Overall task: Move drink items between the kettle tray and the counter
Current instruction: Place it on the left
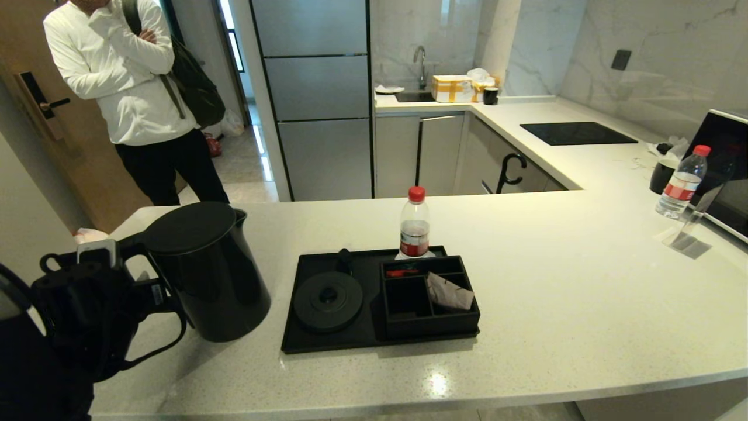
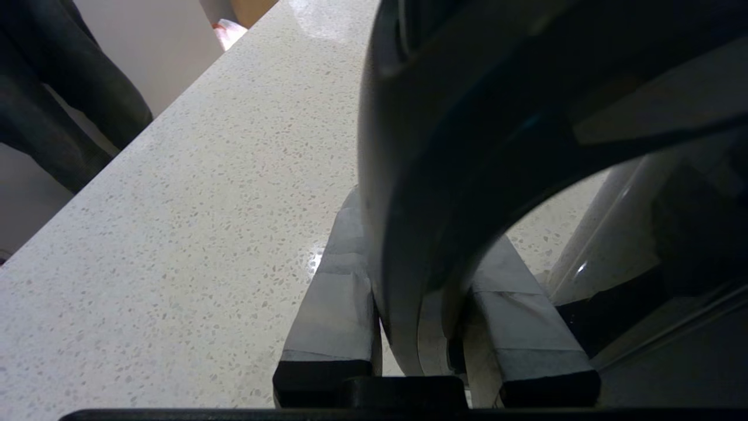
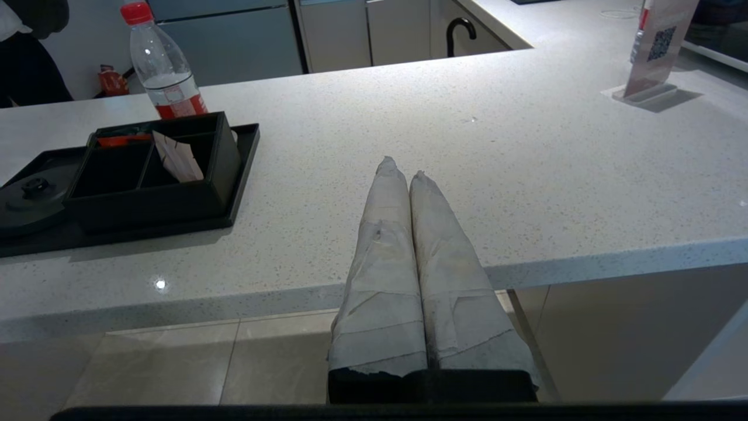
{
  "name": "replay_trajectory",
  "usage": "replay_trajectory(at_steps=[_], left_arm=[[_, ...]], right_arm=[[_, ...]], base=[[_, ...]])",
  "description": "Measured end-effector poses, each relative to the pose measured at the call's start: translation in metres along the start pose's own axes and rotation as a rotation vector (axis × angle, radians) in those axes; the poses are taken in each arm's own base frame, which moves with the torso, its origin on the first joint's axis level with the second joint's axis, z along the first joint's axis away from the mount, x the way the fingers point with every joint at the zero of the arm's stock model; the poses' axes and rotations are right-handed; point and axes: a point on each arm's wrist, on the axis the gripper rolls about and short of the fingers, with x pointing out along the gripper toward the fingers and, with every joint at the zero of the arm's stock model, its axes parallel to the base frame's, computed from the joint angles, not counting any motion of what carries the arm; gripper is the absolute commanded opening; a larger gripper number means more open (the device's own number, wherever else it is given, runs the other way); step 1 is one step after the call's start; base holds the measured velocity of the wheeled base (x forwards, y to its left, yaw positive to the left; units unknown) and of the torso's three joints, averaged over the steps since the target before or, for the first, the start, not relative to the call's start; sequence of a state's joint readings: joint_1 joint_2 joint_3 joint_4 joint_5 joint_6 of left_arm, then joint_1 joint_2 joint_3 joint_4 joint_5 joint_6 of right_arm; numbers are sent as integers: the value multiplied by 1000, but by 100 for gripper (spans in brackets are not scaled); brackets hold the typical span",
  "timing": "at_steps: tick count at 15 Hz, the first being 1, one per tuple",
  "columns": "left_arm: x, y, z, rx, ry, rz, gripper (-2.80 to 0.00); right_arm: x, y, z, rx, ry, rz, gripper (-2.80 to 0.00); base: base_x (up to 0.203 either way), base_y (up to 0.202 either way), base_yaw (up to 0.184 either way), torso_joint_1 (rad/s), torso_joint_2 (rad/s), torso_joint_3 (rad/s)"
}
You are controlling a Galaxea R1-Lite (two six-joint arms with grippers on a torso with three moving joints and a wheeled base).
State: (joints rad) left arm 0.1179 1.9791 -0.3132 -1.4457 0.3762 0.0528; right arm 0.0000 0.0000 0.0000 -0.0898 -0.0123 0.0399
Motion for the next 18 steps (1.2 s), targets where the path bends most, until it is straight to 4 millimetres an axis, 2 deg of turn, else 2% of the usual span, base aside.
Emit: replay_trajectory(at_steps=[11,18], left_arm=[[-21,-12,-1,13,-16,0,-280],[-15,-14,-6,14,-4,50,-280]], right_arm=[[0,0,0,0,0,1,-280],[0,0,0,0,0,0,-280]], base=[[0,0,0,0,0,0],[0,0,0,0,0,0]])
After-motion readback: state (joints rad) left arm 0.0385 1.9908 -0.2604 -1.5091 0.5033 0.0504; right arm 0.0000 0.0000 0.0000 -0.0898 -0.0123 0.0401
